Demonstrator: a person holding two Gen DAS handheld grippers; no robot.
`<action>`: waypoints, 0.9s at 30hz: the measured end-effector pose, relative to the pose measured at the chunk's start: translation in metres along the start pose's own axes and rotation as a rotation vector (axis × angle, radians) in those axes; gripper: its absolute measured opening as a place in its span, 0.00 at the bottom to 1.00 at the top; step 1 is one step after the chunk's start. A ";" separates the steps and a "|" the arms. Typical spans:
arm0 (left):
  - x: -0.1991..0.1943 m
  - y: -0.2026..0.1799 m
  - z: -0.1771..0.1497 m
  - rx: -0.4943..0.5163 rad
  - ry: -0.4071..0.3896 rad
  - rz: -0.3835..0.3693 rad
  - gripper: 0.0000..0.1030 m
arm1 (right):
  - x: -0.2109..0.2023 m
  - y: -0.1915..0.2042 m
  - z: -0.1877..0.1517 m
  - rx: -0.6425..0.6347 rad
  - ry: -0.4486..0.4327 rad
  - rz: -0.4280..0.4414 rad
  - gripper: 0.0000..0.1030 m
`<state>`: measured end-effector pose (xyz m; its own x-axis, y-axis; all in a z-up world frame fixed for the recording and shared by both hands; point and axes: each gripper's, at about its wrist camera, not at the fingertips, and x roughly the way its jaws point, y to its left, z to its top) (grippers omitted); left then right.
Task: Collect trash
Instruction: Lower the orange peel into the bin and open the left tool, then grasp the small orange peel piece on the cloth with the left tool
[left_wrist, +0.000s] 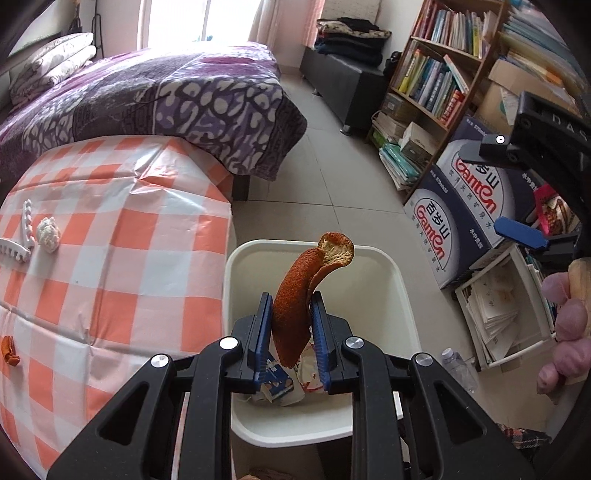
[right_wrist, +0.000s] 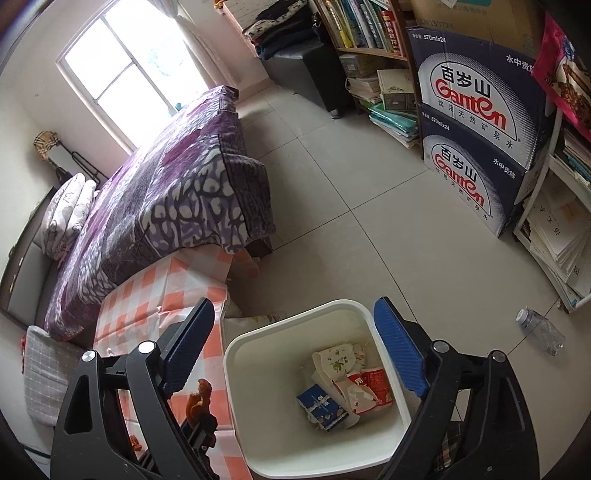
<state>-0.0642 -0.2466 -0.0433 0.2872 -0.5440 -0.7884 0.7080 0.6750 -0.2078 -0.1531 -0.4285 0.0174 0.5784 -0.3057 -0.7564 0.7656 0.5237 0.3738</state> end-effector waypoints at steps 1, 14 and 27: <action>0.003 -0.005 -0.002 0.011 0.006 -0.011 0.21 | 0.000 -0.003 0.001 0.006 -0.001 -0.003 0.83; 0.024 -0.025 -0.013 0.047 0.077 -0.025 0.66 | -0.005 -0.029 0.016 0.099 -0.020 -0.008 0.93; 0.016 0.039 -0.013 -0.078 0.094 0.159 0.74 | 0.018 0.015 -0.007 0.033 0.083 0.026 0.93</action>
<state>-0.0403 -0.2218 -0.0714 0.3273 -0.3810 -0.8647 0.6050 0.7874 -0.1180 -0.1329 -0.4206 0.0058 0.5739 -0.2244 -0.7875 0.7602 0.5037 0.4105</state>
